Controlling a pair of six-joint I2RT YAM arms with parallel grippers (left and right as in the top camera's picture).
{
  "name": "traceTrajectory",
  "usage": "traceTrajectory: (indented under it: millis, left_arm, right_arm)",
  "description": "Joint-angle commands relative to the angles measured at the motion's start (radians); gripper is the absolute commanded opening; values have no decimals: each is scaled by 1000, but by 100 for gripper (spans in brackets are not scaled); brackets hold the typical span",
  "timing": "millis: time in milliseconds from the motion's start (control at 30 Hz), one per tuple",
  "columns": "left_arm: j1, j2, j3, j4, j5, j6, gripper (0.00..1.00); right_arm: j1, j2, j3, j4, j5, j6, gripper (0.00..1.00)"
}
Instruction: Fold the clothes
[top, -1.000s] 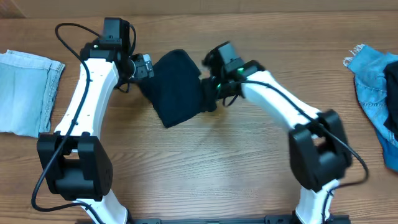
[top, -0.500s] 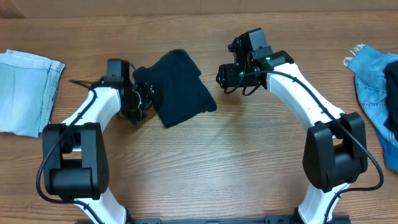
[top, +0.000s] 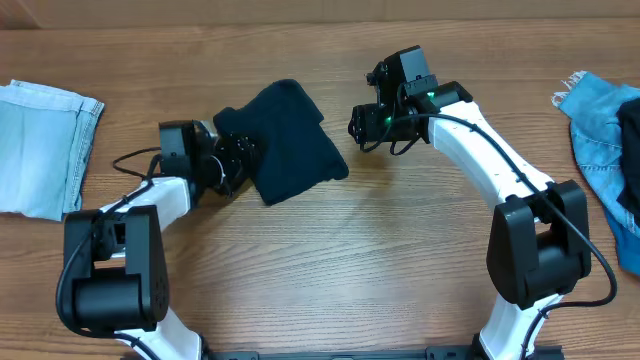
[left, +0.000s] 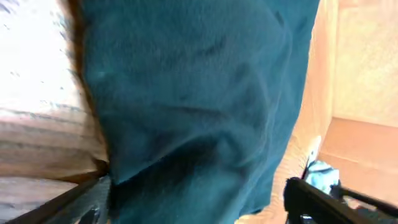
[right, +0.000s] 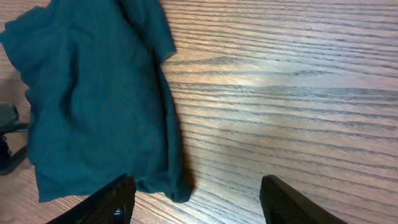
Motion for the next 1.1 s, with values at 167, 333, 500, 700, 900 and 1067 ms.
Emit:
traceTrajectory:
  millis: [167,333,500,700,900,1067]
  left_arm:
    - [-40,49,-52,-11,-26,115,84]
    - [-40,49,-53,-2,-73,114,73]
    - [-39,49,-52,129,-19,113,52]
    - [-39,49,-51,201,27,104,42]
    - [-39,49,-51,162,-100,100,86]
    - [-42,49,-51,174,-134,99,87]
  right_arm:
    - [1,-6,10,6,-37,-7,68]
    - [2,-6,9,0,-43,-7,68]
    - [2,-6,9,-6,-43,-7,68]
    - [2,-6,4,-6,-43,-7,68]
    - [2,-6,3,-10,-43,-6,67]
    - [2,-6,3,-14,-43,-7,67]
